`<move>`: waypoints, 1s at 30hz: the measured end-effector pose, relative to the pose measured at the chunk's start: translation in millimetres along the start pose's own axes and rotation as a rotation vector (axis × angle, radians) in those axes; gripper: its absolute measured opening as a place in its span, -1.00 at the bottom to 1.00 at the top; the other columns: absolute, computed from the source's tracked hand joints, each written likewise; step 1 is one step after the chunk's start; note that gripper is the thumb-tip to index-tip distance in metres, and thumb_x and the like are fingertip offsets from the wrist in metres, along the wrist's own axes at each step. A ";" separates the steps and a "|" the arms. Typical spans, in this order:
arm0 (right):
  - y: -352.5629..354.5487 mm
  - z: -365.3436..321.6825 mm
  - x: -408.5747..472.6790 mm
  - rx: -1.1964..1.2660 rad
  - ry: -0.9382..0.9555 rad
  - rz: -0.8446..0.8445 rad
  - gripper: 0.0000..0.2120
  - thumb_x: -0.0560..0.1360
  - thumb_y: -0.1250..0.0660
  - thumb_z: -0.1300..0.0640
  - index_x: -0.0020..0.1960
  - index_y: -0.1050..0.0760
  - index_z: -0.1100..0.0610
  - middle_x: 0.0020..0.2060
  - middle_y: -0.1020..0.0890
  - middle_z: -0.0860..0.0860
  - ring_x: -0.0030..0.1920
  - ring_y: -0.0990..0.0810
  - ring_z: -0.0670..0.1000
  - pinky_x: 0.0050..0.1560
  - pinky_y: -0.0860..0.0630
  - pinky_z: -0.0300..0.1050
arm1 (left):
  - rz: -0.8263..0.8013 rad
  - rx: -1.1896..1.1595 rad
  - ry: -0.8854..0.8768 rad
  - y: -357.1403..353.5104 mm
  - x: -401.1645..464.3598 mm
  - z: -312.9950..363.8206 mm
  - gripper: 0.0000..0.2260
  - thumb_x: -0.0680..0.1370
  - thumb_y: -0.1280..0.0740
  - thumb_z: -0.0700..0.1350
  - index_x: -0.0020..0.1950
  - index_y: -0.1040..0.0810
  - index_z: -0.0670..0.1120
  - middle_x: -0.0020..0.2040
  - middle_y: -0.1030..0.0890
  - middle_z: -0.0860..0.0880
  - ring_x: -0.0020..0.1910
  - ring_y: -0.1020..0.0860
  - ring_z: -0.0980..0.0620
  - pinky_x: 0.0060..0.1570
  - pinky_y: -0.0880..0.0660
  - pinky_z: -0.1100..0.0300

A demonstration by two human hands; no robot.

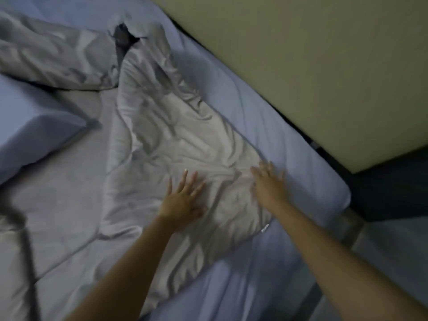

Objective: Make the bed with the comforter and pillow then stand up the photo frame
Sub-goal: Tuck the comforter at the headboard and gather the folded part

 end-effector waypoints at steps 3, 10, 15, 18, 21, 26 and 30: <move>-56.7 -11.1 8.3 0.227 -0.147 0.077 -0.32 0.55 -0.05 -0.27 0.56 0.13 -0.10 0.56 0.17 0.03 0.55 0.21 0.16 0.38 0.15 0.43 | -0.017 0.051 0.013 -29.3 19.3 -2.4 -0.29 0.42 -0.04 0.40 0.49 -0.25 0.09 0.48 -0.35 -0.15 0.43 -0.32 -0.29 0.22 -0.24 -0.45; -124.7 -30.4 25.6 0.267 -0.093 0.409 -0.48 0.58 0.03 0.00 0.42 -0.38 0.21 0.43 -0.38 0.14 0.45 -0.32 0.16 0.45 -0.22 0.06 | 0.057 0.053 -0.008 -60.6 27.3 -0.3 -0.50 0.63 0.20 0.19 0.53 -0.14 0.09 0.53 -0.24 -0.10 0.51 -0.17 -0.21 0.37 -0.09 -0.32; -107.8 7.3 27.3 0.252 -0.049 0.580 -0.57 0.60 -0.07 0.05 0.30 -0.50 0.25 0.33 -0.50 0.14 0.35 -0.48 0.11 0.33 -0.41 0.01 | 0.135 -0.055 -0.050 -44.3 40.1 31.4 -0.48 0.65 0.18 0.16 0.50 -0.28 0.01 0.52 -0.27 -0.07 0.51 -0.16 -0.10 0.37 -0.15 -0.22; -88.3 62.5 28.8 0.198 -0.010 0.696 -0.62 0.58 -0.13 0.11 0.22 -0.55 0.30 0.27 -0.55 0.18 0.29 -0.53 0.13 0.27 -0.46 0.04 | 0.234 -0.139 -0.096 -27.7 65.1 83.4 -0.49 0.66 0.16 0.15 0.47 -0.35 -0.01 0.49 -0.32 -0.07 0.51 -0.19 -0.10 0.39 -0.10 -0.21; -68.4 137.4 29.1 0.105 0.006 0.783 -0.64 0.57 -0.16 0.14 0.20 -0.55 0.33 0.25 -0.56 0.21 0.26 -0.55 0.18 0.22 -0.51 0.10 | 0.334 -0.200 -0.149 -4.7 93.1 151.8 -0.51 0.67 0.14 0.13 0.47 -0.35 -0.01 0.49 -0.33 -0.06 0.51 -0.20 -0.12 0.42 -0.08 -0.21; -57.2 246.3 29.5 -0.085 0.026 0.789 -0.65 0.57 -0.21 0.12 0.25 -0.53 0.30 0.28 -0.54 0.19 0.29 -0.52 0.19 0.29 -0.41 0.16 | 0.306 -0.215 -0.146 17.5 138.4 233.8 -0.48 0.67 0.20 0.08 0.47 -0.37 0.01 0.48 -0.35 -0.04 0.51 -0.21 -0.17 0.43 -0.01 -0.14; -83.8 240.6 40.2 0.076 -0.013 0.478 -0.60 0.62 -0.08 0.10 0.39 -0.40 0.22 0.42 -0.39 0.13 0.43 -0.36 0.16 0.41 -0.31 0.15 | 0.125 -0.148 -0.143 -18.5 153.7 234.6 -0.34 0.59 0.40 0.19 0.53 -0.22 0.05 0.56 -0.19 -0.05 0.55 -0.03 -0.17 0.48 -0.01 -0.22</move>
Point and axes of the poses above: each hand's wrist, its own x-axis towards the middle knuckle, its own y-axis out of the back of the hand, z = x × y, the point moved 1 cm from there along x, towards the middle knuckle
